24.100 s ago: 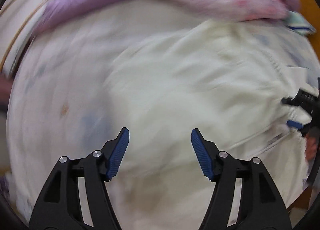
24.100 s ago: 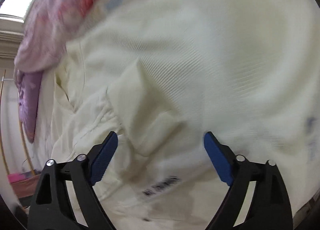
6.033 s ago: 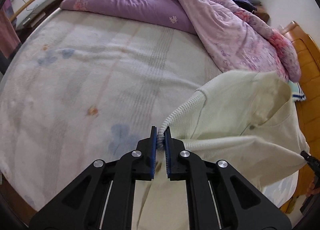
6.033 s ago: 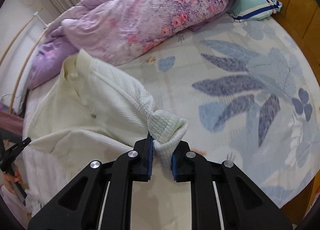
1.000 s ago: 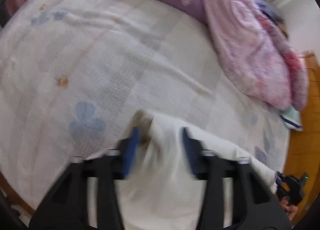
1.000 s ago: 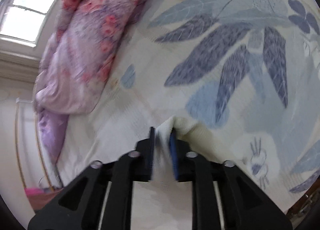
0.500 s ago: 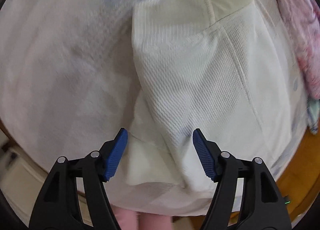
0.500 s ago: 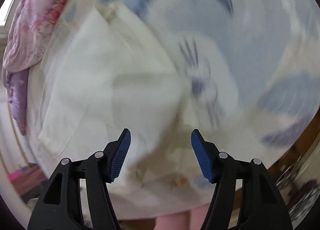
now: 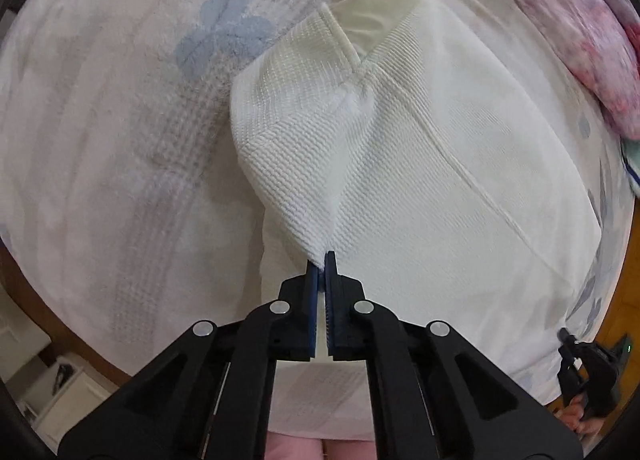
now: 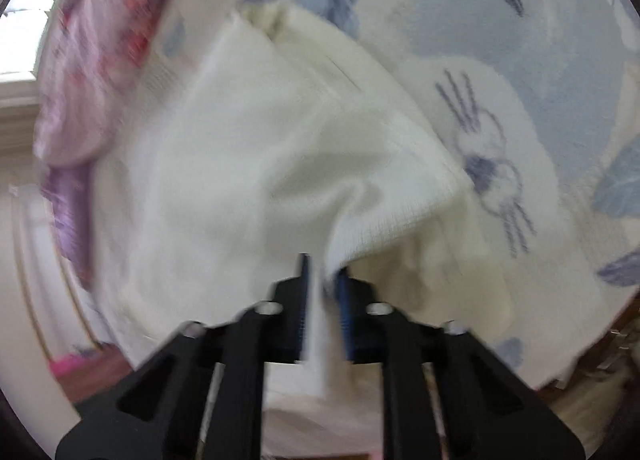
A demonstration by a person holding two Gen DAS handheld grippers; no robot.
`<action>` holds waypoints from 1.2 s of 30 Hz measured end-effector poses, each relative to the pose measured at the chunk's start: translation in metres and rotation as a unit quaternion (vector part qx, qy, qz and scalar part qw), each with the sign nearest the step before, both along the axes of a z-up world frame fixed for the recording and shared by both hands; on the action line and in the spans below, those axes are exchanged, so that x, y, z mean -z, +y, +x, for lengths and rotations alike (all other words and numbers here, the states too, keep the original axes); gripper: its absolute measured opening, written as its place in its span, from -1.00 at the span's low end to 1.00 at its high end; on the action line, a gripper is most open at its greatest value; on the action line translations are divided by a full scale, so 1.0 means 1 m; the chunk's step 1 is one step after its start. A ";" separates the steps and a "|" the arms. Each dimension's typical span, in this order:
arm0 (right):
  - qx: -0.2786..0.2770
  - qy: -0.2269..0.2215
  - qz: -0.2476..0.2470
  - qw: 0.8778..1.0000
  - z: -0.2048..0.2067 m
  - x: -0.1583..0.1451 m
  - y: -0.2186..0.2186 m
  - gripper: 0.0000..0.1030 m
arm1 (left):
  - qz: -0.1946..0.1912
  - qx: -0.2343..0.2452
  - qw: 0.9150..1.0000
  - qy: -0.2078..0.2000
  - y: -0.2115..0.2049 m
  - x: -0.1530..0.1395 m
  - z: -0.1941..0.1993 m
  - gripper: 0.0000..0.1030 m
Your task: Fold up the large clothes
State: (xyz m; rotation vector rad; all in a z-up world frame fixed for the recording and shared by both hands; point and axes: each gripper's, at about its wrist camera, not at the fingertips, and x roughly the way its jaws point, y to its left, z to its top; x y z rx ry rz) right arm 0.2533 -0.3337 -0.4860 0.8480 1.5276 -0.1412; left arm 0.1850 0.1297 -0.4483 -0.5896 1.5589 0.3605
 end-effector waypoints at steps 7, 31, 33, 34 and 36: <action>-0.072 0.029 -0.070 0.994 -0.042 -0.012 -0.018 -0.95 | 0.054 0.070 0.995 0.048 -0.018 -0.002 -0.030 -1.00; -0.039 0.107 0.089 0.990 -0.069 0.042 0.035 0.32 | -0.155 -0.148 0.977 0.012 0.010 -0.001 -0.063 0.48; -0.038 0.116 0.094 0.988 -0.075 0.043 0.035 0.32 | -0.162 -0.160 0.974 0.019 0.018 -0.005 -0.061 0.48; -0.034 0.120 0.099 0.987 -0.079 0.042 0.036 0.32 | -0.162 -0.160 0.974 0.020 0.015 -0.007 -0.060 0.48; -0.023 0.126 0.116 0.985 -0.082 0.045 0.036 0.32 | -0.151 -0.148 0.977 0.012 0.017 -0.004 -0.053 0.60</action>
